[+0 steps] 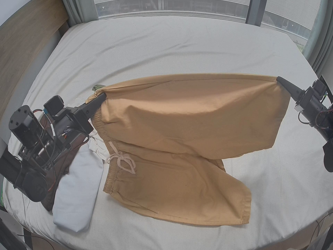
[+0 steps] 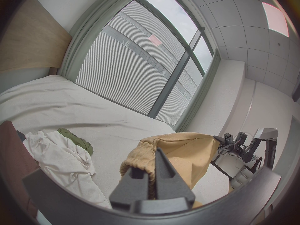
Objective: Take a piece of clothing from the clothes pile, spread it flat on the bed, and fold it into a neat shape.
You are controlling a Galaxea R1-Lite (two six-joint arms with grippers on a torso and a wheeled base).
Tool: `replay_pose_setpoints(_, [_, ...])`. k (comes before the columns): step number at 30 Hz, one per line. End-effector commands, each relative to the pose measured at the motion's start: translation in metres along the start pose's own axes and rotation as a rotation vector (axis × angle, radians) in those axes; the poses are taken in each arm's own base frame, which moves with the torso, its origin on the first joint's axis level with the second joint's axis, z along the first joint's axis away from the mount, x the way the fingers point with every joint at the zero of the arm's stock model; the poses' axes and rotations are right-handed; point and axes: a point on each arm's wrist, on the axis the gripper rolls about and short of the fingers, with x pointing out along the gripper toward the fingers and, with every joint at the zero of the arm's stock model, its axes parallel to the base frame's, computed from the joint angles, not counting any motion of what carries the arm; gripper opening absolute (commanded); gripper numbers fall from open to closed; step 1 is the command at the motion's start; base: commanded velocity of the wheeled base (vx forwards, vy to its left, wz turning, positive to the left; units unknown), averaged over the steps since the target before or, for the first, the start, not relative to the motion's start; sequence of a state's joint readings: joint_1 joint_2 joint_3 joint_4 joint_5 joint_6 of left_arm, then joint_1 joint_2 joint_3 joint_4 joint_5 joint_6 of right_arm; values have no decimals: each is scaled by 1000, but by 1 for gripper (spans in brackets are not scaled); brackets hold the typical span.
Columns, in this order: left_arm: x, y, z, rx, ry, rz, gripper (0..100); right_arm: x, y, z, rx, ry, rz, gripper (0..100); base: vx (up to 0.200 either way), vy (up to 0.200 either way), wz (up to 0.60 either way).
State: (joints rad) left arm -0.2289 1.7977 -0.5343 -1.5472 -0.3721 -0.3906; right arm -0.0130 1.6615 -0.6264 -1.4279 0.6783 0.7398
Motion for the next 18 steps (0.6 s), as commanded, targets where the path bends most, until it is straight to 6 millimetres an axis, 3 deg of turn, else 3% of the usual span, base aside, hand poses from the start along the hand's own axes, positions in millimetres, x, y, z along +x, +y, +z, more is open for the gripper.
replay_pose_setpoints(1, [9, 6, -6, -5, -1, 18, 0, 9, -17, -7, 21, 19, -19, 0, 0, 0, 0])
replay_pose_setpoints(6, [16, 11, -11, -7, 2, 25, 0, 20, -34, -13, 7, 34, -34, 0, 0, 0, 0])
replay_pose_setpoints(18, [38, 27, -27, -15, -4, 72, 0, 37, -42, -2, 10, 44, -44, 0, 0, 0, 0])
